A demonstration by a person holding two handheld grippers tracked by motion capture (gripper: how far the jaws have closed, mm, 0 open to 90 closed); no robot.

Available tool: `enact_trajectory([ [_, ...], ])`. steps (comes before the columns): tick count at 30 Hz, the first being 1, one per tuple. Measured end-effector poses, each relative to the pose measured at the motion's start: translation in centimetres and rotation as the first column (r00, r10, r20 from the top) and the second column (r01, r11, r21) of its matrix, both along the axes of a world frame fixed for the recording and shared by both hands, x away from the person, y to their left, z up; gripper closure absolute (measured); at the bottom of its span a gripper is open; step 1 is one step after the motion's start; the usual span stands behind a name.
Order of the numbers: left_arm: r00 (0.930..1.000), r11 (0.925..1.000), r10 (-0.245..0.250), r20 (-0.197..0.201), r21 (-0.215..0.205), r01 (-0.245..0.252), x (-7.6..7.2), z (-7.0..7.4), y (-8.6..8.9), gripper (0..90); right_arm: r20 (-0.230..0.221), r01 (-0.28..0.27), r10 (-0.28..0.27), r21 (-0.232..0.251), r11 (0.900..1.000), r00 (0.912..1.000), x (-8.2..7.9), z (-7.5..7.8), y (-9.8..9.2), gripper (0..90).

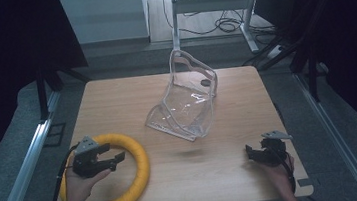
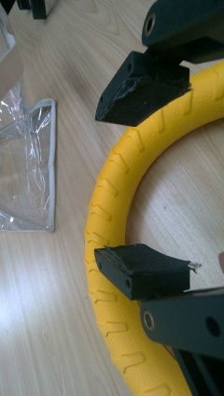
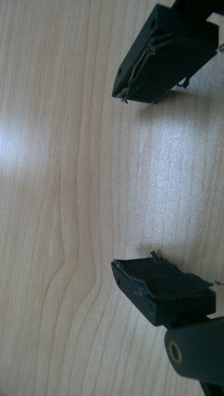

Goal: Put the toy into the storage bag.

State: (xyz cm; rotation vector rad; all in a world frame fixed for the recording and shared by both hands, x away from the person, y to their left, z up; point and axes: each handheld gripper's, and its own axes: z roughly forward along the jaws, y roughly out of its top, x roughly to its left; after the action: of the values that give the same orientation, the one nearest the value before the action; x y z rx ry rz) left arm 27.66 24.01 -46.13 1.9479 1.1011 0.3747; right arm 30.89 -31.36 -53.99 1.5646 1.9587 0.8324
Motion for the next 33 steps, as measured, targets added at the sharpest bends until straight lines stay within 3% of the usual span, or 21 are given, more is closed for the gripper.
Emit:
enact_trajectory([
  [11, 0.9999, 0.9999, 0.001, 0.016, -0.014, 0.000, -0.2, 0.3, 0.5, 32.5, 0.001, -0.022, 0.022, -0.002, 1.000, 0.9998, -0.2, 0.0, -0.1, 14.8],
  [18, 0.9994, 0.9994, -0.033, 0.006, -0.003, 0.033, -0.1, 0.7, 0.5, 33.5, 0.002, -0.050, 0.050, -0.001, 0.999, 0.9988, -0.2, 0.0, 0.0, 14.6],
  [28, 0.9935, 0.9942, -0.104, -0.047, 0.023, 0.105, -1.8, 0.4, 0.8, 32.2, -0.002, -0.062, 0.062, 0.001, 0.998, 0.9981, -0.1, 0.0, -0.1, 14.1],
  [33, 0.9864, 0.9885, -0.146, -0.076, 0.030, 0.148, -2.3, 0.6, 0.6, 32.1, -0.003, -0.063, 0.063, 0.002, 0.998, 0.9980, 0.0, 0.0, -0.1, 14.2],
])
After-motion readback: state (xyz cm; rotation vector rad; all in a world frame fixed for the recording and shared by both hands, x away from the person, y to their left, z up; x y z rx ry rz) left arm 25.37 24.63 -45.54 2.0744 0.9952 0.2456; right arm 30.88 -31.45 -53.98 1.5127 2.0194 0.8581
